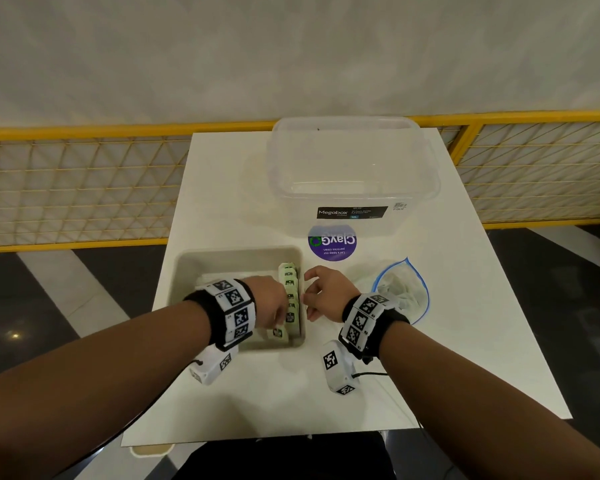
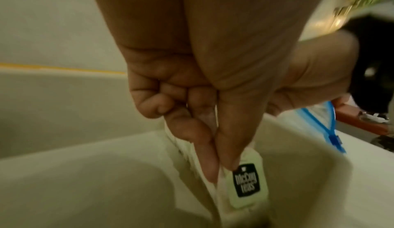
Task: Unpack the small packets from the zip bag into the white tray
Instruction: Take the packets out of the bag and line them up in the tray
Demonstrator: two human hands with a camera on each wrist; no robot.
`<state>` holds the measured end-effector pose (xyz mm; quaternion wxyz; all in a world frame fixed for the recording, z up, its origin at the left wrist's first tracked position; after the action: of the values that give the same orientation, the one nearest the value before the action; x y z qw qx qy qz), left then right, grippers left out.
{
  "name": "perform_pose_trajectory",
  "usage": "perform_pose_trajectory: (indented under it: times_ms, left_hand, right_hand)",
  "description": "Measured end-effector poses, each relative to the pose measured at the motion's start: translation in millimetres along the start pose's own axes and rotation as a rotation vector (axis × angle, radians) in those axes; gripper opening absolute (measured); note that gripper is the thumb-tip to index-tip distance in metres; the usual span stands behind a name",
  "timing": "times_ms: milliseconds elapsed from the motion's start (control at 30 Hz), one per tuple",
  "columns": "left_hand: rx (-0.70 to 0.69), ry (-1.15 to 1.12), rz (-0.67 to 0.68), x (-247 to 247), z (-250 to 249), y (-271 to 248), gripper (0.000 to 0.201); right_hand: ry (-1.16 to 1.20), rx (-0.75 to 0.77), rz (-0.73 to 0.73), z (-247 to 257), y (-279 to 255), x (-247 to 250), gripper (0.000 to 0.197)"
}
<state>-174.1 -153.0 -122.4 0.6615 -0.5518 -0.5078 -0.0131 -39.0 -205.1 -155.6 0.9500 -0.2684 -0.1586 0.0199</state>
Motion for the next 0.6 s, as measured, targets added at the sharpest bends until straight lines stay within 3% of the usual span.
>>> perform_pose_trajectory:
  times_ms: [100,300,500,600]
  left_hand:
    - [0.013,0.005,0.085,-12,-2,23,0.017]
    - [0.096,0.053,0.037,-19,11,64,0.016]
    - [0.086,0.112,0.081,-14,-2,59,0.023]
    - [0.085,0.061,0.019,4,-2,51,0.031]
  right_hand:
    - [0.021,-0.014,0.019,0,1,1,0.027]
    - [0.05,-0.027,0.042,0,0,1,0.025]
    - [0.028,-0.04,0.052,-1,1,4,0.026]
    - [0.037,-0.032,0.035,2,-4,17,0.024]
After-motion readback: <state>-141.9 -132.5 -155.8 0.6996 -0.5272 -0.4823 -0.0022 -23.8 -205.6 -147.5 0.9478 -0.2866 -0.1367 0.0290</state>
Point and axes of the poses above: each hand's wrist, its own y-axis towards the middle knuckle, its own x-axis out of the back of the hand, z = x × y, the point moved 3 cm from there along y, towards the middle knuckle, and after that the axes turned 1 degree about z, right-handed, at the moved point
